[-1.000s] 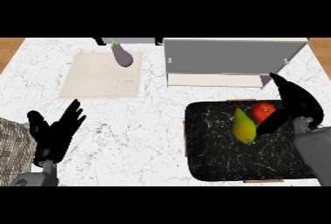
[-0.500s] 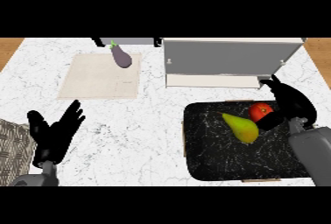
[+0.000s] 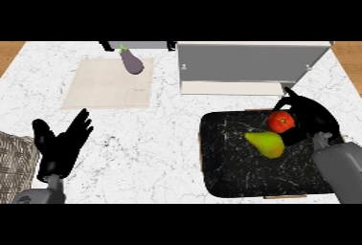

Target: Pick the tomato from the tray and place it in the tiered shelf

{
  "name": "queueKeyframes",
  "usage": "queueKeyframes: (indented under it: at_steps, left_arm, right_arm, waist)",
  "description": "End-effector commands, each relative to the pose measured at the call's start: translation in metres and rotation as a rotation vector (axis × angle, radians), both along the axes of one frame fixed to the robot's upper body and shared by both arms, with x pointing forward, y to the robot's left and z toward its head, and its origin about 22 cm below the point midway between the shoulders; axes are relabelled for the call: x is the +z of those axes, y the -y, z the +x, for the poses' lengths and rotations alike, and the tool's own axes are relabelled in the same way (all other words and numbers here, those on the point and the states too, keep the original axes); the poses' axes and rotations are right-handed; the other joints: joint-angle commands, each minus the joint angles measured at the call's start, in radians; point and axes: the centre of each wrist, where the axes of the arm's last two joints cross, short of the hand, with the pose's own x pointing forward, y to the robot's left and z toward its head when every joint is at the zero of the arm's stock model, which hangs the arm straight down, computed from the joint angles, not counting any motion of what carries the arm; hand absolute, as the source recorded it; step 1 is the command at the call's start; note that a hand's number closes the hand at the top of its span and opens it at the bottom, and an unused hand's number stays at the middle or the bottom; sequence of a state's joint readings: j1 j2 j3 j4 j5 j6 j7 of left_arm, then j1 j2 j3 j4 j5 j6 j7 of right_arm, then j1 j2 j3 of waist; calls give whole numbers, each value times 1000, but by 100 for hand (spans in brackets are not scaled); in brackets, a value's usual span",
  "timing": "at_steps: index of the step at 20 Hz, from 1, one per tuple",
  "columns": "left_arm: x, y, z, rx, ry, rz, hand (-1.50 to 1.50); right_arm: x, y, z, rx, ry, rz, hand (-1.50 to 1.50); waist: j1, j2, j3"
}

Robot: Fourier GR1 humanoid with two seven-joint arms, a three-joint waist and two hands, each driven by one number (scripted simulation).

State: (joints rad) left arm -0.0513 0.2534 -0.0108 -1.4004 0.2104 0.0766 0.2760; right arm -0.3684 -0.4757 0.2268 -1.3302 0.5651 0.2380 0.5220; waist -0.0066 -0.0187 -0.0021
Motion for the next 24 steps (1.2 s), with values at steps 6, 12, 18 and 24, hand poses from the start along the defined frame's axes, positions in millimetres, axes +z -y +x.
queueKeyframes:
  at_steps: [6, 12, 18, 24]
  left_arm:
    - [-5, -2, 2, 1, -45, 8, 0]
    - [-17, -4, -4, -19, -76, -6, 0]
    - [-23, -9, -13, 10, -85, 2, 0]
    - [-5, -12, -5, 16, -62, -4, 0]
  right_arm:
    - [11, -144, -22, 266, 72, 156, 150]
    - [51, -222, -58, 304, 225, 329, 150]
    - [140, -231, -87, 228, 499, 312, 150]
    - [211, -218, -107, 129, 622, 289, 150]
  waist:
    - [21, 18, 1]
    - [11, 16, 1]
    - [-1, 9, 0]
    - [-2, 9, 1]
